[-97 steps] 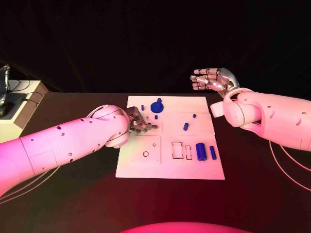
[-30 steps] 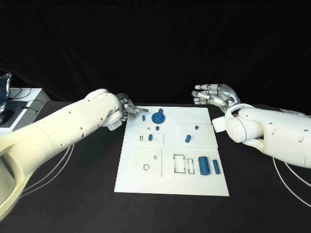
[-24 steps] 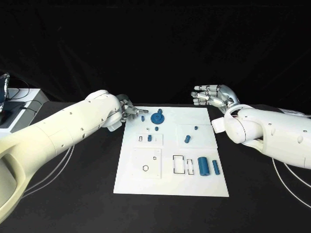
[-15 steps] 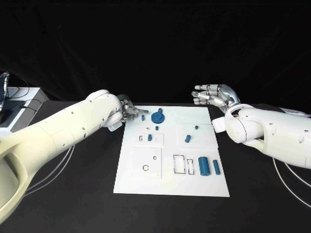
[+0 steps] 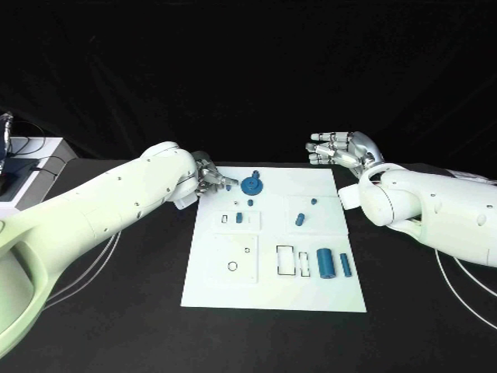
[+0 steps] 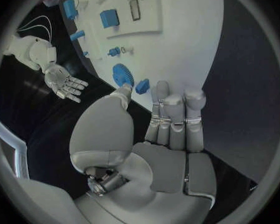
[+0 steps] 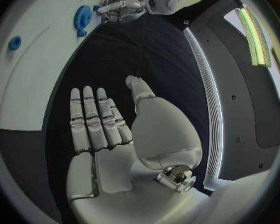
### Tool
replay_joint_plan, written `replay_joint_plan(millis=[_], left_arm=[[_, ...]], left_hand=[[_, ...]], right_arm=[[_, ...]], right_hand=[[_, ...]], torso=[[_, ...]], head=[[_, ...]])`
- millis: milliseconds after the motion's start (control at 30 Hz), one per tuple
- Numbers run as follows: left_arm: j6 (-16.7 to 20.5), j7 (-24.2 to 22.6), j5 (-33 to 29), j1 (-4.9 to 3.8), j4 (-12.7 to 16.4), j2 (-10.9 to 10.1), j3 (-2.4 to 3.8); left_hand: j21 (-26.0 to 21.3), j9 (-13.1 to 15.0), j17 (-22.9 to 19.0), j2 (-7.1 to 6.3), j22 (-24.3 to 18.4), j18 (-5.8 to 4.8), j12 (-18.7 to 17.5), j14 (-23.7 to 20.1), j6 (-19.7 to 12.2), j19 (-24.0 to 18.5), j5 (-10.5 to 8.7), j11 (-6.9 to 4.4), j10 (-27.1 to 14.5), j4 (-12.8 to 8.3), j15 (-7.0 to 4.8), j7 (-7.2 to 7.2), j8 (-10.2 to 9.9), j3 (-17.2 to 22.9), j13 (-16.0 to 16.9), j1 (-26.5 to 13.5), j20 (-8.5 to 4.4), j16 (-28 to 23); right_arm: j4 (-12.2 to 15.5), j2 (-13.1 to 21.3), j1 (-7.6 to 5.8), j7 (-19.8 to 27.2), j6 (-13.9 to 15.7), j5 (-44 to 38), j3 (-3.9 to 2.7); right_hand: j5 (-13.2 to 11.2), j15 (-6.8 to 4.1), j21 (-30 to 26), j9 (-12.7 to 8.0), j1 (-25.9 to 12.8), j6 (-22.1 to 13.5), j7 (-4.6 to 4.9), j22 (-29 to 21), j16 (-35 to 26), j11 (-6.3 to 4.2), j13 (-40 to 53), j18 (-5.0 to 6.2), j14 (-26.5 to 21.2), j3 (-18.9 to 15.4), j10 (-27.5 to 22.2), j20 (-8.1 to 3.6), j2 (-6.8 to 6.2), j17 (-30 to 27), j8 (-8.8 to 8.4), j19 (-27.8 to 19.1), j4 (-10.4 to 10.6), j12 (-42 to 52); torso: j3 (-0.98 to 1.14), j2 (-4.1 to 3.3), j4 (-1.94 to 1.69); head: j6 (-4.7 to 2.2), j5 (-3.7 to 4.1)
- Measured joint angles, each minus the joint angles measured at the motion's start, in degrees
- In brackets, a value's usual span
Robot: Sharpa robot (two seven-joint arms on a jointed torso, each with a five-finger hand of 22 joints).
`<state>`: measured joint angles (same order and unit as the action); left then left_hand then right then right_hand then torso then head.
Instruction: Assemble the parts on the task board
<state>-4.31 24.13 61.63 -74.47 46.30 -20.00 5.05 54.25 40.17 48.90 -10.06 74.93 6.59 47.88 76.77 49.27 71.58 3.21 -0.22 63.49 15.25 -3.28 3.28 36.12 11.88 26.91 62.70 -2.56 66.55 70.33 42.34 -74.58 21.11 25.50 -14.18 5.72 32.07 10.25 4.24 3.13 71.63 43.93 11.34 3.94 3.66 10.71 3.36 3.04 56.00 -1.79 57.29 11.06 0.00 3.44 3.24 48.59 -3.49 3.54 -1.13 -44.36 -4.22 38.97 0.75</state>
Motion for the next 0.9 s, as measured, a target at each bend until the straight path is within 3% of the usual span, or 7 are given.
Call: replay_joint_plan(millis=[200,400,500,600,667,733,900], left_arm=[[-0.36,0.00,-0.09,-0.04,0.08,0.04,-0.05],[-0.54,0.03,-0.25,-0.06,0.20,0.04,-0.07],[-0.54,0.04,-0.42,-0.06,0.20,0.03,-0.07],[-0.54,0.05,-0.66,-0.08,0.28,0.01,-0.07],[-0.53,0.05,-0.80,-0.09,0.37,0.00,-0.07],[-0.52,0.05,-1.02,-0.10,0.52,-0.01,-0.07],[-0.34,-0.21,-1.67,-0.16,0.63,0.01,-0.06]], left_hand=[[0.00,0.37,0.00,0.00,0.00,0.00,0.00,0.00,0.19,0.00,0.00,0.00,0.00,-0.16,0.00,-0.18,0.00,0.16,0.07,0.00,0.00,0.00],[0.00,0.84,0.11,1.47,-0.01,0.01,0.00,0.20,0.18,0.18,0.00,-0.20,0.21,-1.62,-0.20,-0.18,-0.13,1.10,0.14,1.47,-0.24,0.00],[-0.01,1.06,0.16,3.11,-0.01,0.01,0.00,0.20,0.18,-0.01,0.00,-0.20,0.21,-2.63,-0.20,-0.18,-0.22,2.12,0.14,2.24,-0.43,0.00],[-0.01,1.13,0.37,6.10,-0.01,0.01,0.00,0.20,0.18,-0.01,0.00,-0.25,0.26,-4.85,-0.20,-0.18,-0.48,3.33,0.19,3.98,-0.43,0.20],[-0.01,1.12,0.53,7.20,-0.01,0.01,0.00,0.20,0.18,0.19,0.00,-0.51,0.30,-5.98,-0.20,-0.18,-0.55,4.37,0.19,5.07,-0.63,0.34],[-0.01,1.06,0.62,8.13,-0.01,-0.91,0.00,-0.01,0.20,0.18,0.00,-0.61,0.20,-7.23,-0.41,-0.20,-1.00,5.63,0.19,5.52,-0.65,0.34],[-0.01,0.63,0.88,8.52,-0.01,-0.91,-0.64,-0.01,0.03,-0.01,-0.34,-0.60,0.19,-10.56,-0.41,-0.47,-1.74,11.72,0.13,5.94,-0.84,0.34]], right_arm=[[-0.06,-0.03,-0.01,-0.01,0.01,-0.02,0.00],[-0.16,-0.16,-0.01,-0.02,0.01,-0.05,0.00],[-0.20,-0.20,-0.01,-0.02,0.01,-0.06,0.00],[-0.28,-0.23,-0.01,-0.03,0.01,-0.07,0.00],[-0.33,-0.25,-0.01,-0.03,0.01,-0.07,0.00],[-0.40,-0.29,-0.01,-0.04,0.00,-0.07,0.00],[-1.00,-0.48,-0.01,-0.04,-0.02,-0.09,0.00]], right_hand=[[0.00,0.00,0.00,0.00,0.00,0.00,0.00,0.00,0.00,0.00,0.00,0.00,0.00,0.00,0.00,0.00,0.00,0.00,0.00,0.00,0.00,0.00],[0.00,0.00,0.00,0.00,0.00,0.00,0.00,0.00,0.00,0.00,0.00,0.00,0.00,0.00,0.00,0.00,0.00,0.00,0.00,0.00,0.00,0.00],[0.00,0.00,0.00,0.00,0.00,0.00,0.00,0.00,0.00,0.00,0.00,0.00,0.00,0.00,0.00,0.00,0.00,0.00,0.00,0.00,0.00,0.00],[0.00,0.00,0.00,0.00,0.00,0.00,0.00,0.00,0.00,0.00,0.00,0.00,0.00,0.00,0.00,0.00,0.00,0.00,0.00,0.00,0.00,0.00],[0.00,0.00,0.00,0.00,0.00,0.00,0.00,0.00,0.00,0.00,0.00,0.00,0.00,0.00,0.00,0.00,0.00,0.00,0.00,0.00,0.00,0.00],[0.00,0.00,0.00,0.00,0.00,0.00,0.00,0.00,0.00,0.00,0.00,0.00,0.00,0.00,0.00,0.00,0.00,0.00,0.00,0.00,0.00,0.00],[0.00,0.00,0.00,0.00,0.00,0.00,0.00,0.00,0.00,0.00,0.00,0.00,0.00,0.00,0.00,0.00,0.00,0.00,0.00,0.00,0.00,0.00]], torso=[[-0.01,-0.01,-0.03],[0.01,0.00,-0.08],[0.02,-0.01,-0.07],[0.03,-0.03,-0.05],[0.03,-0.04,-0.04],[0.03,-0.05,-0.03],[0.03,-0.05,-0.04]], head=[[0.16,0.00],[0.19,-0.07],[0.19,-0.12],[0.18,-0.13],[0.18,-0.13],[0.18,-0.13],[0.21,-0.09]])
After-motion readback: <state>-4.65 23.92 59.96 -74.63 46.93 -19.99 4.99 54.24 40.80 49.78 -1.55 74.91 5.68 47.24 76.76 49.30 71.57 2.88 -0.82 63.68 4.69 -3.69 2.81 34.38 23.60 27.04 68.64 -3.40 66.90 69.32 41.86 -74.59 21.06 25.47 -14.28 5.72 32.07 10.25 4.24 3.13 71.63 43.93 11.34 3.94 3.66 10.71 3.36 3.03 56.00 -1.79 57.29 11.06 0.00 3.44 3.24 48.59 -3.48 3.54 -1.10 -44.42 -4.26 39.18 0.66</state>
